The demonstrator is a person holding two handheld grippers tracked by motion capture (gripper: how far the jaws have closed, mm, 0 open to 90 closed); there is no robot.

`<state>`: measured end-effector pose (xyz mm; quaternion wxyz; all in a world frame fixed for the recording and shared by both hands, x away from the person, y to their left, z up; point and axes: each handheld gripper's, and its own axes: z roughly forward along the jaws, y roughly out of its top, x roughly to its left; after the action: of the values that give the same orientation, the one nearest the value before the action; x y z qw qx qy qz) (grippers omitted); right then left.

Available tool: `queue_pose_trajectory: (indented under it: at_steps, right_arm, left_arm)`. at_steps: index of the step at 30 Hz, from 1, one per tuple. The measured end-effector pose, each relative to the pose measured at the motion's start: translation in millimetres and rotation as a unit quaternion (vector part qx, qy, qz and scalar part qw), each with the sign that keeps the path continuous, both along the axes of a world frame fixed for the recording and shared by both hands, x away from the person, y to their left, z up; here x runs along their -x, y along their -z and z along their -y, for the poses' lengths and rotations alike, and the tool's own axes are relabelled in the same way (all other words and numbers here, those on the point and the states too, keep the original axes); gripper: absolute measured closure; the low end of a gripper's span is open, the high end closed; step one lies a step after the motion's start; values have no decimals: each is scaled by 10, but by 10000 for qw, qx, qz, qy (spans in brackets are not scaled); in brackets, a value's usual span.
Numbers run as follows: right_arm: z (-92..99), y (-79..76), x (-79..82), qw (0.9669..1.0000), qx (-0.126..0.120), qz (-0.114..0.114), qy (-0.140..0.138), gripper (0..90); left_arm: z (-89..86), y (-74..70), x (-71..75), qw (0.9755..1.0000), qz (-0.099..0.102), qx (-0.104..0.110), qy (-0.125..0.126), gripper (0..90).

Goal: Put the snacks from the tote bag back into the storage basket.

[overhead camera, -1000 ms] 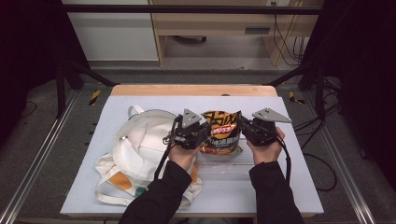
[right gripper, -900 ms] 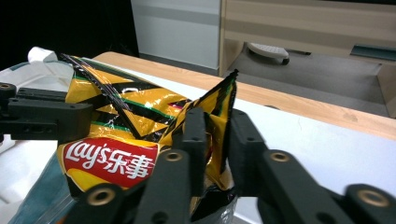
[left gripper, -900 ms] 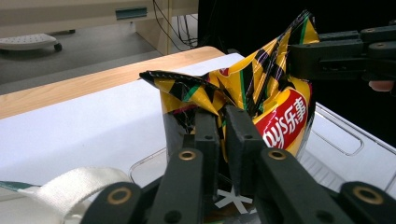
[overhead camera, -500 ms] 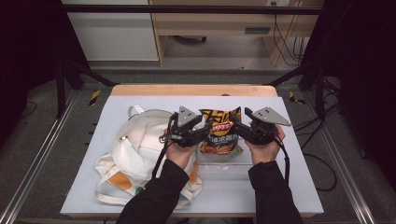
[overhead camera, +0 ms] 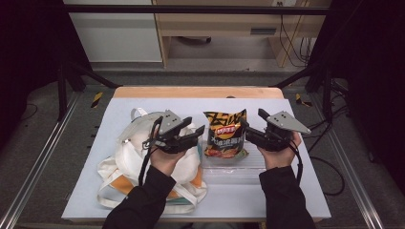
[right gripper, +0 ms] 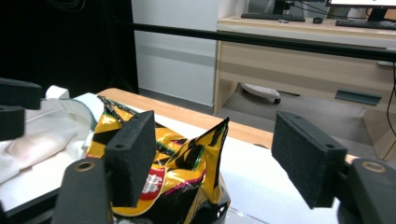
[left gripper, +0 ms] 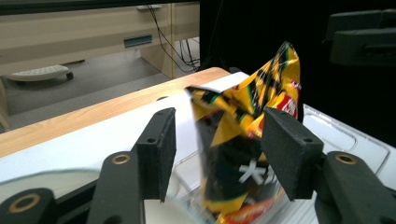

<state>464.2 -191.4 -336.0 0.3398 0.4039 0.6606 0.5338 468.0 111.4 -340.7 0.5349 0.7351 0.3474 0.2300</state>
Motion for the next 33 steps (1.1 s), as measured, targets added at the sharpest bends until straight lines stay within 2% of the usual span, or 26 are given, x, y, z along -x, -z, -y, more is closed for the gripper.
queue_pose_trajectory:
  at_steps: [4, 9, 15, 19, 21, 27, 33]
  right_arm:
    - [18, 4, 62, 9999, 109, -57, -24, 242]
    - [88, 13, 156, 10000, 91, 9, 9, 199]
    - [193, 41, 246, 10000, 40, 52, 71, 178]
    - [256, 93, 294, 9999, 89, -16, 124, 173]
    - [287, 126, 317, 9998, 119, -55, 152, 168]
    - [401, 210, 371, 9992, 111, -166, 334, 162]
    - [473, 290, 391, 9989, 147, -181, 417, 146]
  left_arm:
    - [-228, 12, 72, 9999, 18, -33, -98, 429]
    - [-535, 44, 160, 9997, 27, -55, -245, 408]
    - [-917, 134, 251, 9988, -21, -90, -475, 370]
    - [-1139, 210, 305, 9978, -83, -59, -650, 357]
    - [-1234, 234, 319, 9971, -103, -110, -746, 351]
    - [-1493, 297, 350, 9949, -157, -6, -999, 338]
    - [-1706, 361, 380, 9928, -232, 48, -1178, 332]
